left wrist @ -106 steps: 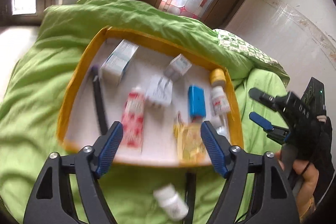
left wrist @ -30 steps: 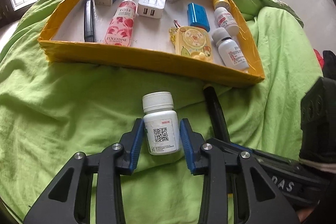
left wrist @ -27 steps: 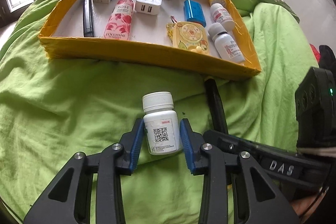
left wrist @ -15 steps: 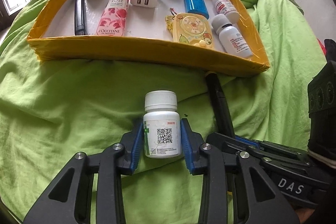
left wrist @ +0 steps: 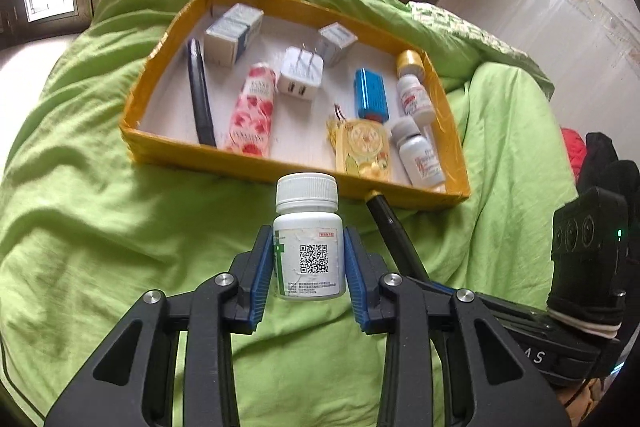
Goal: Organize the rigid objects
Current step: 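Lift the marker and pill bottle and carry them over the tray, then lower the marker and pill bottle into the tray and open both grippers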
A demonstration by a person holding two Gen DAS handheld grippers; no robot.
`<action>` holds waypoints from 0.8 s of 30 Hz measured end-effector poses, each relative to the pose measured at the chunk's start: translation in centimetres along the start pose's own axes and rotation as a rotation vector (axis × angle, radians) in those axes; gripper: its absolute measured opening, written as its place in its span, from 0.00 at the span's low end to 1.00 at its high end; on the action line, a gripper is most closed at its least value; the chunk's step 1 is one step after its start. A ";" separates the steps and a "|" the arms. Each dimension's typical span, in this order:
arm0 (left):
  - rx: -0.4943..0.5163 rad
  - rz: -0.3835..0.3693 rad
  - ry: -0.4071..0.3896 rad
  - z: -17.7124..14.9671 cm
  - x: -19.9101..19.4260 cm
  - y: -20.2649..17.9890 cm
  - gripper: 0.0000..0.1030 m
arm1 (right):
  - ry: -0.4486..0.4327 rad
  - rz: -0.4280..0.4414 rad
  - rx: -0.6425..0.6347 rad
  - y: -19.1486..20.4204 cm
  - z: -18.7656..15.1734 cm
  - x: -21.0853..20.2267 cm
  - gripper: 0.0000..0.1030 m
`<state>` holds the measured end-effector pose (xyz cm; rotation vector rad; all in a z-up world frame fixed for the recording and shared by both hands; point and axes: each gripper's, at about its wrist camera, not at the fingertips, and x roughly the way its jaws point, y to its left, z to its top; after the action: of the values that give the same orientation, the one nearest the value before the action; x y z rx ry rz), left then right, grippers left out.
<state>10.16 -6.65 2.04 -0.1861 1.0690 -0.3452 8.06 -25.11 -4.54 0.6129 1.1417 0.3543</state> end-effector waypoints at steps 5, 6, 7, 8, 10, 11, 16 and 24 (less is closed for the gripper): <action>0.013 0.033 -0.015 2.3 0.2 0.8 0.30 | -0.019 0.043 0.001 0.8 0.4 -0.7 0.14; 0.015 0.037 -0.017 3.1 0.3 1.0 0.30 | -0.024 0.043 0.000 1.0 0.5 -0.8 0.14; 0.018 0.041 -0.017 3.9 0.5 1.2 0.30 | -0.029 0.047 0.004 1.1 0.7 -1.0 0.14; 0.022 0.046 -0.016 4.5 0.9 1.2 0.30 | -0.033 0.053 0.008 1.1 0.8 -1.1 0.14; 0.034 0.056 -0.014 5.7 1.4 1.4 0.30 | -0.042 0.045 0.010 1.4 1.2 -1.1 0.14; 0.039 0.061 -0.014 6.2 1.5 1.6 0.30 | -0.045 0.044 0.014 1.4 1.4 -1.2 0.14; 0.025 0.054 0.002 8.5 3.0 2.9 0.30 | -0.062 0.044 0.044 1.4 2.9 -1.1 0.14; -0.015 0.051 0.073 11.1 6.9 4.7 0.30 | -0.062 0.071 0.068 2.6 6.5 0.4 0.14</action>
<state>23.83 -4.98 0.14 -0.1603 1.1469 -0.3005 14.31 -24.61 -1.37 0.7212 1.0774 0.3556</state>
